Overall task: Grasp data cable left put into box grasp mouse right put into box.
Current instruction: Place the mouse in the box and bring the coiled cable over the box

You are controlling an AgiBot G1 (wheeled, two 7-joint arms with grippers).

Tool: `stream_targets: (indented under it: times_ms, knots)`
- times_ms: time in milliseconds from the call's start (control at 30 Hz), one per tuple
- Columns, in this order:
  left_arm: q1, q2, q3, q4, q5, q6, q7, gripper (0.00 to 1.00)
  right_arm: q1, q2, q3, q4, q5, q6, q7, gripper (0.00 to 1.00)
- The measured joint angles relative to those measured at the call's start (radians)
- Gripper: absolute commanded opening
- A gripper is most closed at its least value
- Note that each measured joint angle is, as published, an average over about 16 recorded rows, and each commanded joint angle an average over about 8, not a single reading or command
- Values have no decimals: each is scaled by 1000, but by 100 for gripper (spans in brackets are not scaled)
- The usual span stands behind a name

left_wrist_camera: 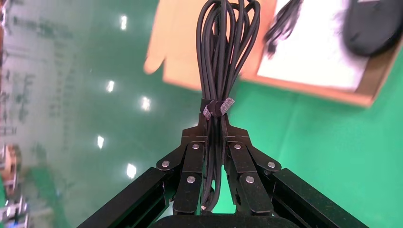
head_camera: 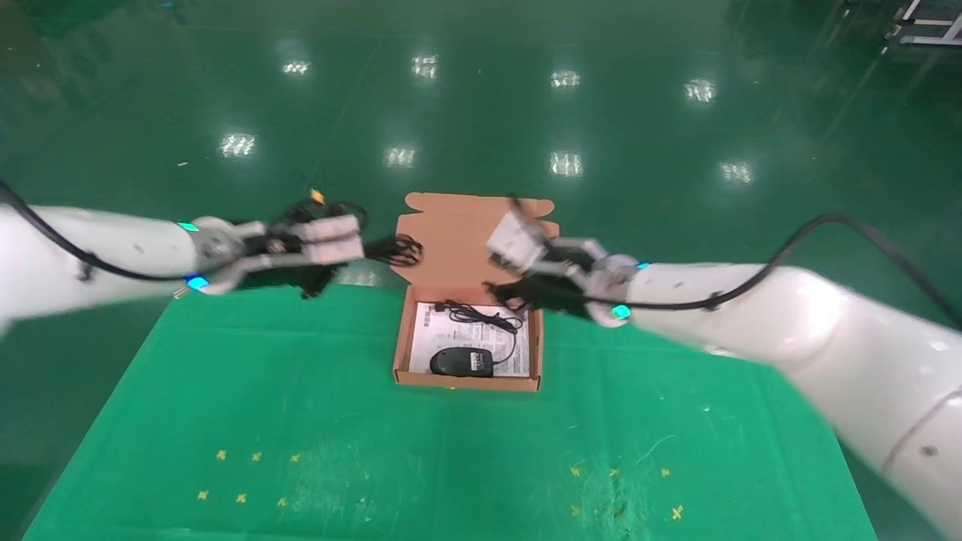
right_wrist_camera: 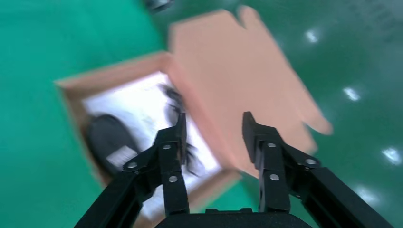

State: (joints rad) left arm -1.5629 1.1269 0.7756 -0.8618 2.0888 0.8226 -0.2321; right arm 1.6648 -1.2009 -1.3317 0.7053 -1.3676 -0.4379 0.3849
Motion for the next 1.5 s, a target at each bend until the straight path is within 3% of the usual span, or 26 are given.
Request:
stream_targets:
  times_ms: [433,733,767,1033,1500]
  knots:
    - [67,187,-7,249,-155,-208,258,0,63,218,-31,166,-87,11,102,100]
    - [92,238,28,326,-321,-254,419,0,90,298,-71,275,-185,23,216,100]
    - [94,239,35,328,-338,-256,431,3,92,303,-75,284,-196,25,227,100]
    - [102,243,81,340,-423,-270,482,100,100,318,-95,321,-250,33,292,100]
    - [90,225,83,321,-441,-276,472,100,116,316,-94,318,-266,40,294,100]
